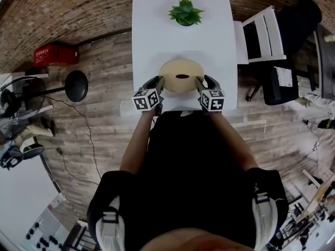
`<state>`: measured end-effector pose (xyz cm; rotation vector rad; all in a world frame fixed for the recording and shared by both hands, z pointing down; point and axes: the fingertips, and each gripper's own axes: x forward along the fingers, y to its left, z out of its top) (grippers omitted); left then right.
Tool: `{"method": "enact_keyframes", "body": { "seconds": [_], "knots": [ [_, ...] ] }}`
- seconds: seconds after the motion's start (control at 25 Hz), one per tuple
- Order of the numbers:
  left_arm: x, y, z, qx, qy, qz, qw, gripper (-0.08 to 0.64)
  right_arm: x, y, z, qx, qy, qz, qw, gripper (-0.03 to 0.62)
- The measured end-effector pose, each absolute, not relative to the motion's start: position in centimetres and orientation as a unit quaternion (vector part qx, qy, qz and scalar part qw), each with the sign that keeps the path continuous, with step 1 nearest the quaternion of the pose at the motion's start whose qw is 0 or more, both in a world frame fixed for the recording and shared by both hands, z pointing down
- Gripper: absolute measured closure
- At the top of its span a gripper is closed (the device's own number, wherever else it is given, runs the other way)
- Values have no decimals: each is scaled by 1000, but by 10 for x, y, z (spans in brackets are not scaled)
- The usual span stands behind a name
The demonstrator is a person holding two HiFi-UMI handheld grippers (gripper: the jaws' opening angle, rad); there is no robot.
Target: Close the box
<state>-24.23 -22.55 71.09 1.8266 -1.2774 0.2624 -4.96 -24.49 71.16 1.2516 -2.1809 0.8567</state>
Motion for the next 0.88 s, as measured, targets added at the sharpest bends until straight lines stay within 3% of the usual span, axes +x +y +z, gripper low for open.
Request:
{"method": "enact_keyframes", "body": {
  "seconds": [0.6,0.88],
  "knots": [
    [-240,-232,719,742,-490,109,443,449,-46,-252,712,474,-793,301,236,433],
    [-239,-233,717,766,-483,137,401,438,-44,-251,715,481,-787,321,216,426]
  ]
}}
